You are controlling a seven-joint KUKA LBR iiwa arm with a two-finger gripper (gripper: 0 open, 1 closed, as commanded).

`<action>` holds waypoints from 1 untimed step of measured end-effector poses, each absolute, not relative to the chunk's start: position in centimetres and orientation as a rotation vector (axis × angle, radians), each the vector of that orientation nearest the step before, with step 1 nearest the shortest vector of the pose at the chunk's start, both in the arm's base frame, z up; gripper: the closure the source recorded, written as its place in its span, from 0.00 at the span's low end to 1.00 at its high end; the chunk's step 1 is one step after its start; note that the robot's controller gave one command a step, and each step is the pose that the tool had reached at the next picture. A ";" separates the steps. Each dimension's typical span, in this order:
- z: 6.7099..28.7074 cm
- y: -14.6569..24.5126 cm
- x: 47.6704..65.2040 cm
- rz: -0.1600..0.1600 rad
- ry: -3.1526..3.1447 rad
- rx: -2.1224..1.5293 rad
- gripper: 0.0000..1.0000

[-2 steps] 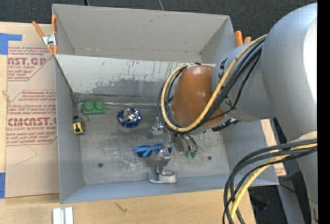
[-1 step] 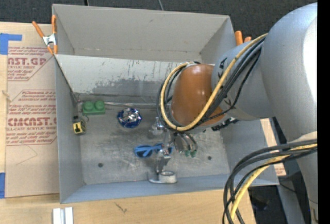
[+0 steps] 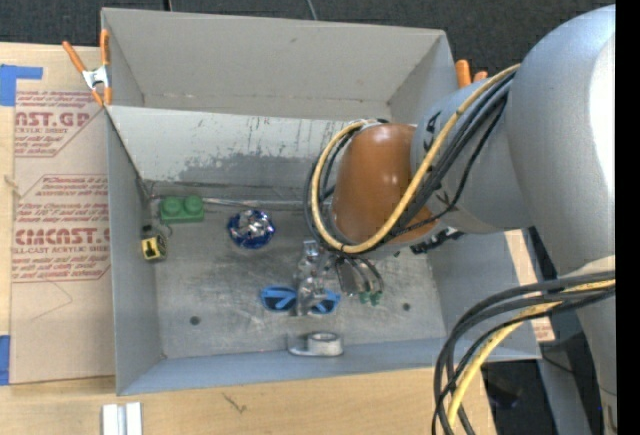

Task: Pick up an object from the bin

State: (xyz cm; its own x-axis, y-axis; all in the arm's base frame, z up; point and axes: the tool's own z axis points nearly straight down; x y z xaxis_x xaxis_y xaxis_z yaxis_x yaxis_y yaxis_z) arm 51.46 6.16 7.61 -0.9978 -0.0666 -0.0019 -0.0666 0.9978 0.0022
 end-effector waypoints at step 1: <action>10.9 6.2 51.5 0.003 3.136 -0.105 1.00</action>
Offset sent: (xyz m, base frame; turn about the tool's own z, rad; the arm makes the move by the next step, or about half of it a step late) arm -0.0002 0.0000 0.0312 0.0000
